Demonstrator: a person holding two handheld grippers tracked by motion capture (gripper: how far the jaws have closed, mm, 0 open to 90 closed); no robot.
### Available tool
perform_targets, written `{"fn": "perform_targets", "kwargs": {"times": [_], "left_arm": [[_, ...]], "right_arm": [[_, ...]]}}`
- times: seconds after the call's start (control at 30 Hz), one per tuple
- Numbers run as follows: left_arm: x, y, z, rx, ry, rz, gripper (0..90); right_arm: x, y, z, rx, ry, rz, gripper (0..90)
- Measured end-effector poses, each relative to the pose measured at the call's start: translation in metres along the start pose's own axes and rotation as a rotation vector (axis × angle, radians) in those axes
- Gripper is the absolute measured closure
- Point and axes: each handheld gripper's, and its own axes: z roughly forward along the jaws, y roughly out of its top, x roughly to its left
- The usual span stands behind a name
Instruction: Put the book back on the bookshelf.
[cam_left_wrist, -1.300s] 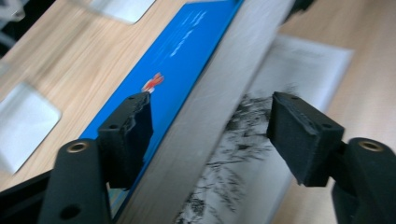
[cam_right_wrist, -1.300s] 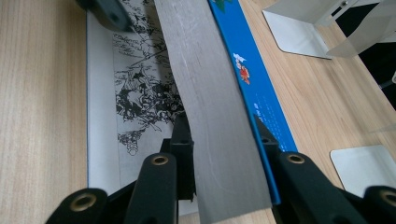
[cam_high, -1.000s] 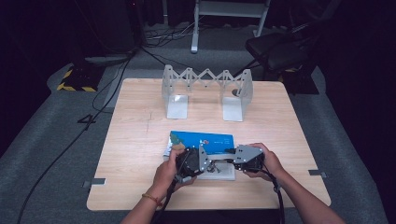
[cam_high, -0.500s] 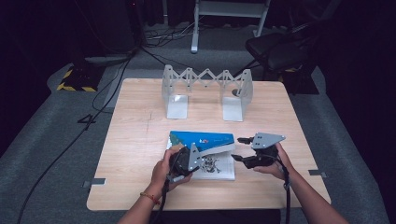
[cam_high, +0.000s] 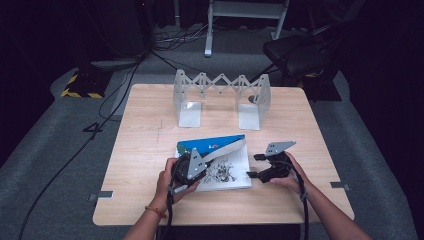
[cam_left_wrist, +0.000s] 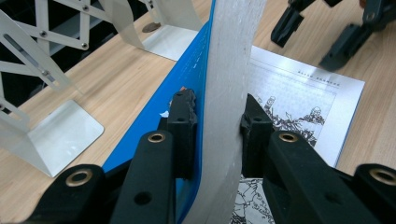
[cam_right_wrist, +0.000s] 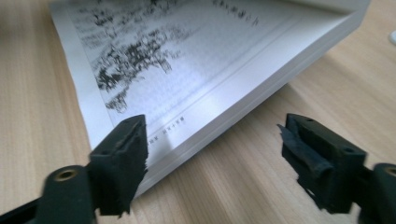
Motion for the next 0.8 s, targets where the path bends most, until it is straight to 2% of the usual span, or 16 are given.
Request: {"fn": "perform_targets", "kwargs": {"times": [0.13, 0.3, 0.37, 0.47, 0.53, 0.6, 0.7, 0.8], "left_arm": [[0.0, 0.0, -0.001, -0.001, -0.004, 0.005, 71.9], [0.0, -0.001, -0.001, -0.007, -0.016, 0.007, 71.9], [0.0, -0.001, -0.001, -0.008, -0.015, 0.011, 71.9], [0.0, -0.001, -0.001, -0.001, -0.018, 0.023, 71.9], [0.0, -0.001, -0.001, -0.005, -0.018, 0.022, 71.9], [0.001, -0.001, -0.002, -0.01, -0.022, 0.011, 71.8], [0.001, -0.001, -0.004, -0.017, -0.018, 0.012, 71.9], [0.001, 0.001, -0.004, -0.031, -0.01, 0.007, 72.0]], "right_arm": [[-0.007, -0.003, 0.008, -0.007, 0.044, 0.066, 19.3], [-0.012, -0.004, 0.019, -0.017, 0.118, 0.12, 20.7], [-0.012, -0.003, 0.02, -0.014, 0.128, 0.123, 22.0], [-0.013, 0.0, 0.025, -0.033, 0.166, 0.144, 30.7], [-0.011, 0.003, 0.024, -0.023, 0.159, 0.123, 30.7], [-0.012, 0.004, 0.021, -0.048, 0.161, 0.139, 36.9], [-0.013, 0.005, 0.016, -0.087, 0.172, 0.148, 39.7], [-0.009, 0.013, 0.005, -0.112, 0.128, 0.124, 42.1]]}}
